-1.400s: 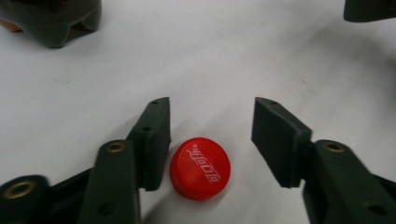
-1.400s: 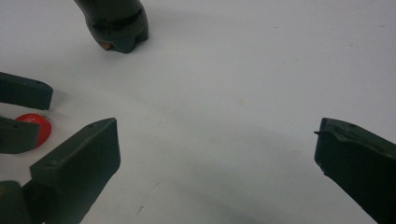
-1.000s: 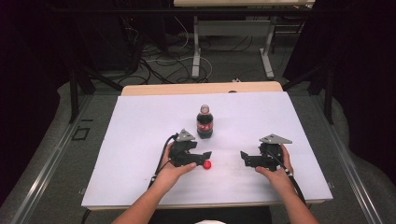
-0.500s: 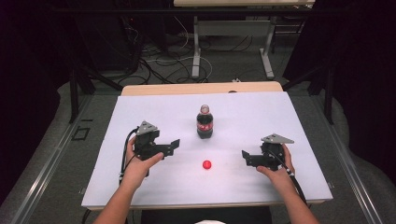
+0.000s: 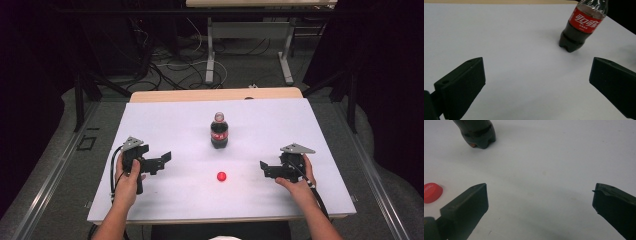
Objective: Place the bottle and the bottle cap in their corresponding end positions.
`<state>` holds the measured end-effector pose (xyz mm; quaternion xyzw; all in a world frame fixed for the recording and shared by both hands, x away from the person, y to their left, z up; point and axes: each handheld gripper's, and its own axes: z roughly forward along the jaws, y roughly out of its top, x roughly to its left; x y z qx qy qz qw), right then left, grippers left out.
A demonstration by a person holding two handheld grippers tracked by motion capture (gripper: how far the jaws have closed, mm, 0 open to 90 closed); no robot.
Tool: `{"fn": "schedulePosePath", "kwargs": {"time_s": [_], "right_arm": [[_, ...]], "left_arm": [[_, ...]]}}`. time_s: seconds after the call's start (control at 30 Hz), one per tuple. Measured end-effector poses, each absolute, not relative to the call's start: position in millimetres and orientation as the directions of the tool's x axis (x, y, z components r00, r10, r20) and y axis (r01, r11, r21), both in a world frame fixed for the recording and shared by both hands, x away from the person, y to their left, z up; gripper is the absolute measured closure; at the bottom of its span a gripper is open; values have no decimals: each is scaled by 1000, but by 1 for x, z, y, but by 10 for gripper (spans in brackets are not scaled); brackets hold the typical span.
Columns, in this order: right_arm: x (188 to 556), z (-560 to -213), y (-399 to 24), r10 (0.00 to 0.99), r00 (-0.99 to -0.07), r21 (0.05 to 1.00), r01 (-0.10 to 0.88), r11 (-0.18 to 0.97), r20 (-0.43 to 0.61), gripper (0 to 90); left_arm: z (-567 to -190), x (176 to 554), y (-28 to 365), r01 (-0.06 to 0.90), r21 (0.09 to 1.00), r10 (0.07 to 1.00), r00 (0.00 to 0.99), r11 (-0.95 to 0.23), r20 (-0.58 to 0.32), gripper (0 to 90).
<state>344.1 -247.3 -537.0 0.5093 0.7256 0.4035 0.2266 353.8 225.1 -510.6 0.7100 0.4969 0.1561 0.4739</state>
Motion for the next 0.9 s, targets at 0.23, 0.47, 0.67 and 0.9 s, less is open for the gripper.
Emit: {"fn": "schedulePosePath", "kwargs": {"time_s": [0.23,0.47,0.67,0.9], "right_arm": [[347,-542,-250,927,-368,807,569,159,78,2],[348,-543,-252,930,-360,807,570,154,76,1],[348,-545,-251,929,-363,805,571,160,73,2],[349,-546,-252,929,-362,803,575,160,75,0]], "left_arm": [[-527,355,242,575,818,868,414,-15,-276,10],[-544,357,248,608,794,888,352,23,-295,22],[-548,357,246,617,786,893,335,32,-300,30],[-549,357,246,619,785,895,334,28,-296,33]]}}
